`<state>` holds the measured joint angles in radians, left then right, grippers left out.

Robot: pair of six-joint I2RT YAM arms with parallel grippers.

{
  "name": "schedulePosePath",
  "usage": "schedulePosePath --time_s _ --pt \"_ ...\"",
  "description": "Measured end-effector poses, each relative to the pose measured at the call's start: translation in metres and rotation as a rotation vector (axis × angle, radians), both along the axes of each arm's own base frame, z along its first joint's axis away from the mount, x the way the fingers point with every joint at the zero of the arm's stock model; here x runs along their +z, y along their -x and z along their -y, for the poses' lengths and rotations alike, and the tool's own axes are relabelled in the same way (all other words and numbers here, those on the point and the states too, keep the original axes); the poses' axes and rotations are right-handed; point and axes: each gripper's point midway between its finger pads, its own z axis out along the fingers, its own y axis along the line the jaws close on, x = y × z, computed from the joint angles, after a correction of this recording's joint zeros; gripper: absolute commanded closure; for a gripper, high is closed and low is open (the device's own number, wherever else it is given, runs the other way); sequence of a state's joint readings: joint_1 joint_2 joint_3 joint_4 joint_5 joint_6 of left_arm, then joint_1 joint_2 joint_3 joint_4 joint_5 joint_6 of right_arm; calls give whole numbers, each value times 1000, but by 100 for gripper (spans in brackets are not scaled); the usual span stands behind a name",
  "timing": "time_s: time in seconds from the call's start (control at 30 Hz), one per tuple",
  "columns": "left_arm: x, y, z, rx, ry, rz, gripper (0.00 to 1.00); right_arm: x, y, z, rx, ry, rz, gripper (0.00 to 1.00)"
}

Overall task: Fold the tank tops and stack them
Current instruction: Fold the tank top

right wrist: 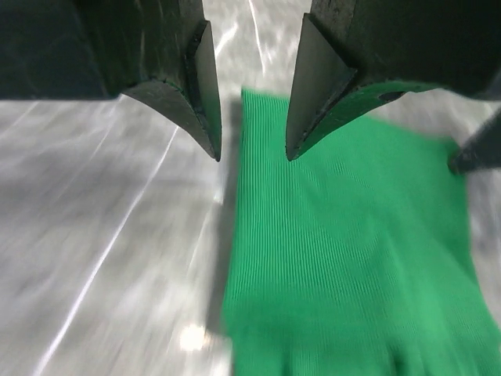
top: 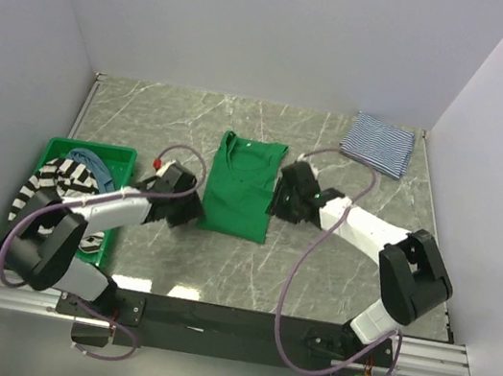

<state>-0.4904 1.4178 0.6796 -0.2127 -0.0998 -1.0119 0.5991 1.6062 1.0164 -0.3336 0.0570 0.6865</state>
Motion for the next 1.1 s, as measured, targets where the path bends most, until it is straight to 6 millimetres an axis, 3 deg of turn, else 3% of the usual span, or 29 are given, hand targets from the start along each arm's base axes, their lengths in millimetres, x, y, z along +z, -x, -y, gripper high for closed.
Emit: schedulePosePath --time_s 0.07,0.17,0.3,0.77,0.87,0.93,1.0,1.1 --pt "-5 16 3 -20 29 -10 37 -13 23 -5 32 -5 -32 53" --pt "1 23 11 -45 79 13 37 -33 50 -4 38 -13 -89 53" --pt "-2 31 15 -58 108 10 39 -48 65 0 3 -47 -129 53" --pt "-7 28 25 -39 147 3 53 -47 73 -23 -102 -288 -134 56" --pt "-9 27 26 -28 146 0 61 -48 72 -28 -114 -319 -145 59" --pt "-10 27 26 -20 146 -2 66 -48 71 -31 -120 -334 -148 65" --pt "-11 27 27 -21 144 -1 77 -50 70 -32 -127 -343 -151 73" --pt "-14 28 28 -25 139 -4 91 -54 70 -32 -131 -338 -156 94"
